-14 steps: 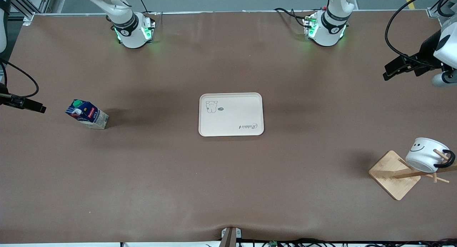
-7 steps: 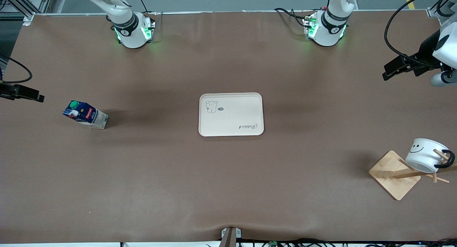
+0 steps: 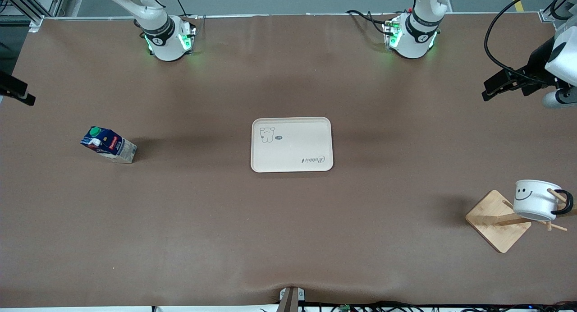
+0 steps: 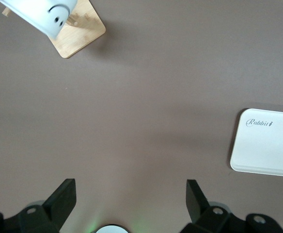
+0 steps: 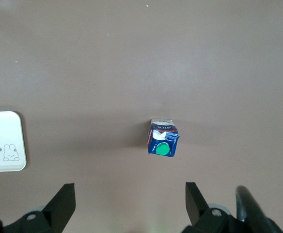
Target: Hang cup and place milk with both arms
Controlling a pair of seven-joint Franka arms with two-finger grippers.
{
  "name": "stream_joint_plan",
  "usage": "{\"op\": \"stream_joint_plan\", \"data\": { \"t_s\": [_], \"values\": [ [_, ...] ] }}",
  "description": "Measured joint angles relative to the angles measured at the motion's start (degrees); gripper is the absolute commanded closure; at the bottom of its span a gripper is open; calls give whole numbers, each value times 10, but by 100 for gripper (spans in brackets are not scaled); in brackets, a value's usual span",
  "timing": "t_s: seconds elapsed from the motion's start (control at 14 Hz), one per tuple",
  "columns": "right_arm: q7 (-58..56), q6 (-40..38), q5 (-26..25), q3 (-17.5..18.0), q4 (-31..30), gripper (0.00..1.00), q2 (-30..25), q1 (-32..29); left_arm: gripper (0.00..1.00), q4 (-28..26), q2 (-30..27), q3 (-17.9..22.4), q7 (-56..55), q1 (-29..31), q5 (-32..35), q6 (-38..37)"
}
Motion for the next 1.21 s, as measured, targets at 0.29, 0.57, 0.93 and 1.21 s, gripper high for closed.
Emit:
{"op": "stream_joint_plan", "data": {
  "t_s": [0.29,0.57,0.93,1.21],
  "values": [
    [0,56,-8,-4,-126,0,-76,8,0,3,-3,2,23,2,0,-1],
    [24,73,-8,-11,-151,0,-96,-9,0,8,-12,5,27,3,0,-10],
    [101,77,-8,-7,-142,0,-96,-8,0,10,-12,5,29,3,0,-10],
    [107,77,-8,-7,-142,0,-94,-9,0,15,-12,5,29,3,0,-10]
  ]
}}
